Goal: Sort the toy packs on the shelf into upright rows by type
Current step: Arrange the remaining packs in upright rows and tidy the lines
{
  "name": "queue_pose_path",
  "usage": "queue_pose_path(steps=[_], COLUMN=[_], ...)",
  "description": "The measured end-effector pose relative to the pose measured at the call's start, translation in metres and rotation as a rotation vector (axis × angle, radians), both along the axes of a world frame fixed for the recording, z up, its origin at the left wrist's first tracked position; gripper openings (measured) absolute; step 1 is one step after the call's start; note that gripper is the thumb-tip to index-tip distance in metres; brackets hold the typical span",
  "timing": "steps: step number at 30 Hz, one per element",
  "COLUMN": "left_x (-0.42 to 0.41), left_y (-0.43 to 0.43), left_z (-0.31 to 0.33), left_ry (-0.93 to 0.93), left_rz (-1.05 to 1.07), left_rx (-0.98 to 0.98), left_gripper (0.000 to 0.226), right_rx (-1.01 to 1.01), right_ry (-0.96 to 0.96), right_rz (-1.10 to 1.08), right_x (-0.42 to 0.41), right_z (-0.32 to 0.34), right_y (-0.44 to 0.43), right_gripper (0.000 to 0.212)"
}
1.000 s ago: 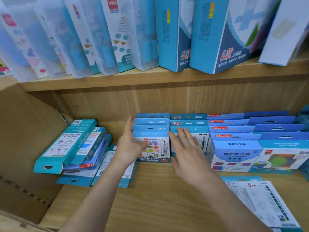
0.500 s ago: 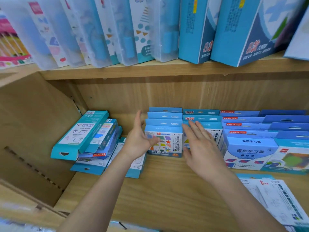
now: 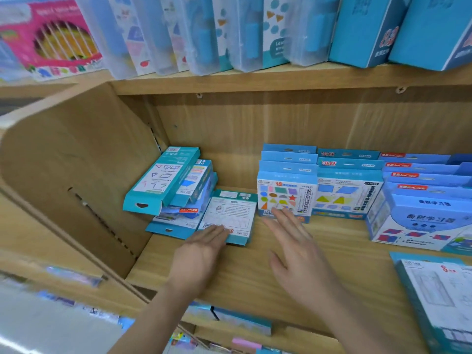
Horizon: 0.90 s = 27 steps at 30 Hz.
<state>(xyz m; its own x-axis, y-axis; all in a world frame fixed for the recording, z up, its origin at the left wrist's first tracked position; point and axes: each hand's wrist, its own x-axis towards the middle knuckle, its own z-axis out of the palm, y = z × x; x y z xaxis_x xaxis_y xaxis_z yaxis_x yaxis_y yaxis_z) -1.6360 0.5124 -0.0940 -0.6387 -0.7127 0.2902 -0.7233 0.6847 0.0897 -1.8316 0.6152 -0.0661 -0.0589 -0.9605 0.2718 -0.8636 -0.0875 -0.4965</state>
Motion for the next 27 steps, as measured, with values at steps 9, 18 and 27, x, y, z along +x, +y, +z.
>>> queue_pose_path(steps=[9,18,27], left_x=[0.020,0.020,0.013], left_y=[0.039,0.042,0.062], left_z=[0.061,0.068,0.064], left_ry=[0.270,1.058,1.132], left_rz=[-0.126,0.211,0.203], left_rx=[-0.178,0.831,1.034], left_gripper=[0.019,0.049,0.030], right_rx=[0.158,0.183,0.206], right_ry=[-0.170,-1.005,-1.137], right_rz=[0.221,-0.021,-0.048], right_x=[0.022,0.026,0.023], right_z=[0.005,0.012,0.020], right_y=[0.011,0.006,0.006], right_gripper=[0.069,0.027,0.021])
